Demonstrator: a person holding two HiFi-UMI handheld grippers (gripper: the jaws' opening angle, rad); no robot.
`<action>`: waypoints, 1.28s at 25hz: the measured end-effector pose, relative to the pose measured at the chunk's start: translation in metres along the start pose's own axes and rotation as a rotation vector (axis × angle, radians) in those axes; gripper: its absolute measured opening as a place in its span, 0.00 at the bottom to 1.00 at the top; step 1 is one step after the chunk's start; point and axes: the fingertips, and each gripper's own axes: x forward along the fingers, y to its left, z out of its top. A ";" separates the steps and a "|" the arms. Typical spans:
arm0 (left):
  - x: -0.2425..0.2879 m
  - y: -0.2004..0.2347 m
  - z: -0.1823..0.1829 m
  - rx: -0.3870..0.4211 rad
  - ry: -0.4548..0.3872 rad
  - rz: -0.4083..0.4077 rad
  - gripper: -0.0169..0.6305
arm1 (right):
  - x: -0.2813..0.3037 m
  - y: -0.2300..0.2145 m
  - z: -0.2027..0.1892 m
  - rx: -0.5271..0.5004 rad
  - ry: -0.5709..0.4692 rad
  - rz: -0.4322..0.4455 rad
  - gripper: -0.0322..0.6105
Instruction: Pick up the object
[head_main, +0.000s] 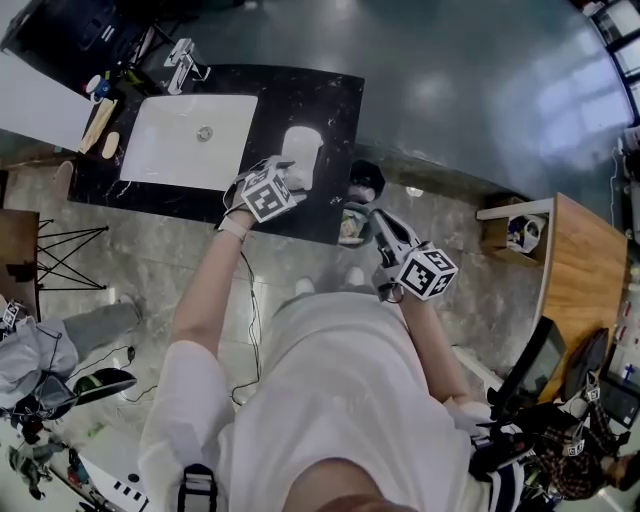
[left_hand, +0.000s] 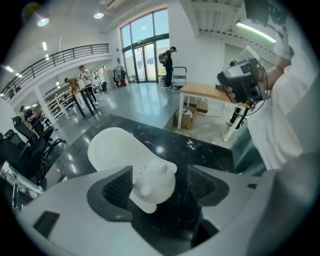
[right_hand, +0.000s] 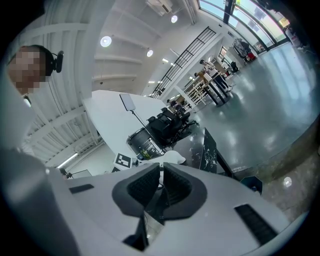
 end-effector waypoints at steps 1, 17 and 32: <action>0.001 0.000 -0.001 0.024 0.016 -0.001 0.53 | 0.000 -0.001 0.000 0.001 0.000 -0.001 0.11; 0.021 -0.008 -0.009 0.257 0.117 -0.017 0.52 | 0.000 -0.005 0.000 0.014 -0.005 -0.011 0.11; 0.024 -0.003 0.001 0.127 0.011 0.091 0.45 | -0.001 -0.005 0.003 0.012 -0.016 -0.014 0.11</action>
